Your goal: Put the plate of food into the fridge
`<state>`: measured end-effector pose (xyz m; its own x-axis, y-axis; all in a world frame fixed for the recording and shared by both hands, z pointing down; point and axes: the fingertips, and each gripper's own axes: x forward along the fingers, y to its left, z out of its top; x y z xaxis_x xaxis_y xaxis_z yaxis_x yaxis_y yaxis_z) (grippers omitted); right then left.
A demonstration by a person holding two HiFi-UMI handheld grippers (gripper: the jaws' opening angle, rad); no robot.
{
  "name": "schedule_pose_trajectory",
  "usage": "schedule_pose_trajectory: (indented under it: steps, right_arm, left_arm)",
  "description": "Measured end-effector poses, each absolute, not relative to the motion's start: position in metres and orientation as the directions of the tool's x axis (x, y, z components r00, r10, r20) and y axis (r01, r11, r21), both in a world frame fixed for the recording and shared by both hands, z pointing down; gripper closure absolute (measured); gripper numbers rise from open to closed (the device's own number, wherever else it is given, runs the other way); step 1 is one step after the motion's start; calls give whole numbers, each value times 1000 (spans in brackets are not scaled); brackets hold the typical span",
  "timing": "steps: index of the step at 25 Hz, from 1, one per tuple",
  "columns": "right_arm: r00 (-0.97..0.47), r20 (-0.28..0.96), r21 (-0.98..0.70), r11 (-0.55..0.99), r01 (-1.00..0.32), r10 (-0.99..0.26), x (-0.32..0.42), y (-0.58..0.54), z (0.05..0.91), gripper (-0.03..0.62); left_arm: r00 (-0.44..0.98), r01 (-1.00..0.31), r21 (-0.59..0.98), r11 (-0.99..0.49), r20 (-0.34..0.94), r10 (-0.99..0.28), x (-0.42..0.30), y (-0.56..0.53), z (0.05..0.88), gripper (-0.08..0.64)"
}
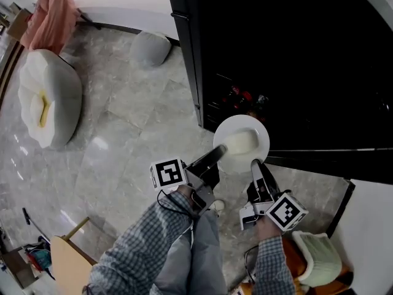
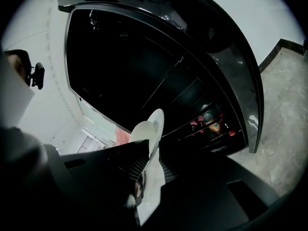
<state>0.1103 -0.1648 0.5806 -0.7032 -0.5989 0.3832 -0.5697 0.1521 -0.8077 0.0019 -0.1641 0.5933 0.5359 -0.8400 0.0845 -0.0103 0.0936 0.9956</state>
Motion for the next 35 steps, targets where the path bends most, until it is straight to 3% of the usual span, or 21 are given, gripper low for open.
schedule_pose_trajectory:
  steps: [11,14,35]
  right_arm:
    - [-676,409,-802,113,-587,-613,105,-189,610,522]
    - [-670,428,-794,103,-599,-606,106,-188,617,494]
    - [-721,424,-873,-36,-486,-548,72,-196,666,491]
  left_arm:
    - [516,-78,989,127,149,-843,-7,-189,627,540]
    - [508,-86,987,136,161,-846,-9,-196,633,540]
    - [474,-138,969,203,245,-846,-5,-232,680,538]
